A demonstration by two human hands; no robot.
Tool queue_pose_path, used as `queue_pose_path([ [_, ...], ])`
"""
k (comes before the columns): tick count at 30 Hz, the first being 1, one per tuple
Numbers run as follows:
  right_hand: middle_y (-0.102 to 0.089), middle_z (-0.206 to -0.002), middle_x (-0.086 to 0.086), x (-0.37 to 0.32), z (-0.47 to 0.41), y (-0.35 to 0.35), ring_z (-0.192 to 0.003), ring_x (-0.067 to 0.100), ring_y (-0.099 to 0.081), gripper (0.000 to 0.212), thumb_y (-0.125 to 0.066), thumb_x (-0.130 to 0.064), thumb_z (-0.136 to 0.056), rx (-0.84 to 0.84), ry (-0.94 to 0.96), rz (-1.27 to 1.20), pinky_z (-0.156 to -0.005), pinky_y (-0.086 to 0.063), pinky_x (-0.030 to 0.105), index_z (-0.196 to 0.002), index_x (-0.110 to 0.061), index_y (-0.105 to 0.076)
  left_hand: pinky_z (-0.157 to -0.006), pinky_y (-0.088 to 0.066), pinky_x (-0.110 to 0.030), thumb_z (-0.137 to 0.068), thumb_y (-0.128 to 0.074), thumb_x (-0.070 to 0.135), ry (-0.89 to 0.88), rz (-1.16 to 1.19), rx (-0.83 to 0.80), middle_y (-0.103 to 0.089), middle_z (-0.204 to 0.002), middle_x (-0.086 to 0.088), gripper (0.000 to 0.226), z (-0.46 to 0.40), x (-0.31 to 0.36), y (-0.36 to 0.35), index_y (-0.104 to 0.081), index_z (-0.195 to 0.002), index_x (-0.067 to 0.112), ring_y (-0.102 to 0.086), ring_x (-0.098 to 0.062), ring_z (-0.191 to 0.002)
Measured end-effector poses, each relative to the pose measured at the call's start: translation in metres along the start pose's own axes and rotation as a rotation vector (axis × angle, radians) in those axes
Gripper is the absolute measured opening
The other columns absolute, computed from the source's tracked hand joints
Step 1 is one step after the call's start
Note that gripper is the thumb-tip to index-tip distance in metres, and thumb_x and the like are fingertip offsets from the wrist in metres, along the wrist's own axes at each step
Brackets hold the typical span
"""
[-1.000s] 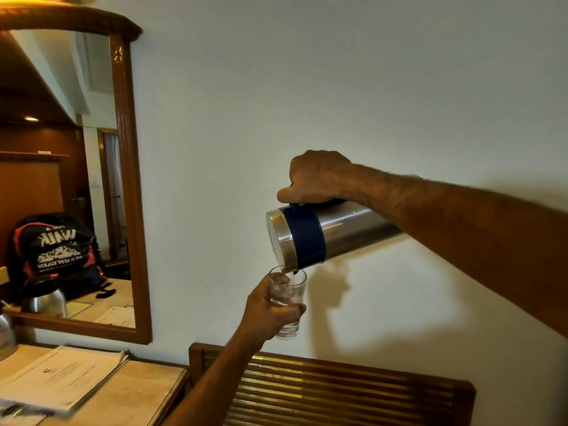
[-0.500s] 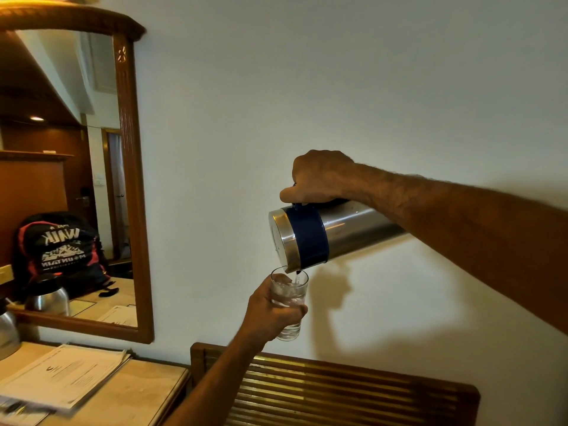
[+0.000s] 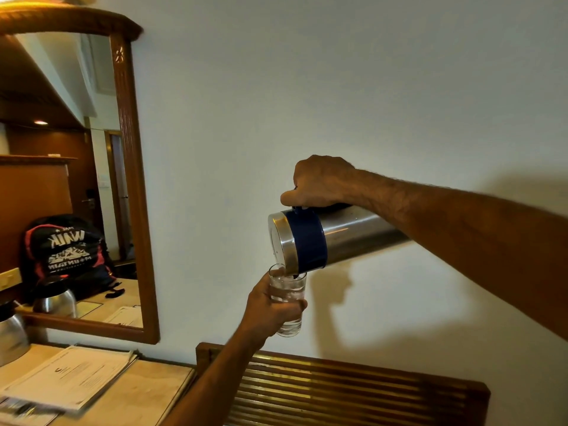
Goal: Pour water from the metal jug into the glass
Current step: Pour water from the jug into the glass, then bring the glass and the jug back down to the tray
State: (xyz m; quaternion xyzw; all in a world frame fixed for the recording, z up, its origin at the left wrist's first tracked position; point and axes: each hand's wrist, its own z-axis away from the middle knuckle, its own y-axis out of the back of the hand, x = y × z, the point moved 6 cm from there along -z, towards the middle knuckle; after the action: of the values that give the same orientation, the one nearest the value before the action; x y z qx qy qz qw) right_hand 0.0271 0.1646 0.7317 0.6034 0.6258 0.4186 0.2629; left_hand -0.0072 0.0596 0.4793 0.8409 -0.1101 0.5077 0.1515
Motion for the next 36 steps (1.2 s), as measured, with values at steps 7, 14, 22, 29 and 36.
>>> queue_pose_path([
  [7,-0.054,-0.044,-0.006,0.031,0.011,-0.001,-0.046,0.017,-0.051,0.042,-0.056,-0.058,-0.059,0.042,-0.156,-0.254,-0.048,-0.038,0.029,-0.046,-0.018,-0.056,-0.072,-0.062,-0.033,-0.06,-0.084,0.027,-0.014,0.027,-0.004,-0.074,-0.098,-0.001,0.058,-0.002,0.01,0.01,-0.062,-0.114,0.027,-0.073,-0.022,-0.091],
  [14,-0.038,-0.029,-0.01,0.084,0.063,-0.046,-0.029,0.007,-0.034,0.037,-0.061,-0.05,-0.066,0.187,-0.43,-0.753,-0.034,-0.033,0.018,-0.042,-0.023,-0.061,-0.073,-0.059,-0.039,-0.057,-0.083,0.027,0.025,0.102,0.038,-0.073,-0.098,-0.011,0.06,0.004,0.008,0.017,-0.065,-0.113,0.014,-0.071,-0.028,-0.091],
  [22,-0.031,-0.038,-0.001,0.117,0.148,-0.169,-0.034,0.016,-0.024,0.028,-0.064,-0.044,-0.056,0.256,-0.825,-1.235,-0.042,-0.023,0.021,-0.048,-0.019,-0.056,-0.074,-0.063,-0.035,-0.061,-0.084,0.017,0.114,0.047,-0.01,-0.075,-0.105,-0.008,0.058,0.023,-0.024,-0.001,-0.064,-0.116,0.018,-0.073,-0.026,-0.096],
  [29,-0.051,-0.048,0.0,0.092,0.244,-0.284,-0.061,0.027,-0.046,0.025,-0.058,-0.043,-0.062,0.148,-1.057,-1.427,-0.057,-0.037,0.042,-0.052,-0.02,-0.063,-0.077,-0.061,-0.032,-0.065,-0.086,-0.001,0.343,0.078,-0.016,-0.074,-0.109,-0.011,0.066,0.07,-0.126,-0.014,-0.059,-0.124,0.012,-0.072,-0.026,-0.101],
  [36,-0.054,-0.049,-0.009,0.04,0.382,-0.471,-0.051,0.01,-0.054,0.047,-0.04,-0.026,-0.094,0.2,-1.197,-1.705,-0.04,-0.042,0.018,-0.051,-0.028,-0.059,-0.072,-0.061,-0.038,-0.051,-0.088,-0.005,0.594,0.025,0.09,-0.071,-0.098,-0.012,0.071,0.185,-0.331,-0.008,-0.061,-0.116,0.01,-0.068,-0.025,-0.089],
])
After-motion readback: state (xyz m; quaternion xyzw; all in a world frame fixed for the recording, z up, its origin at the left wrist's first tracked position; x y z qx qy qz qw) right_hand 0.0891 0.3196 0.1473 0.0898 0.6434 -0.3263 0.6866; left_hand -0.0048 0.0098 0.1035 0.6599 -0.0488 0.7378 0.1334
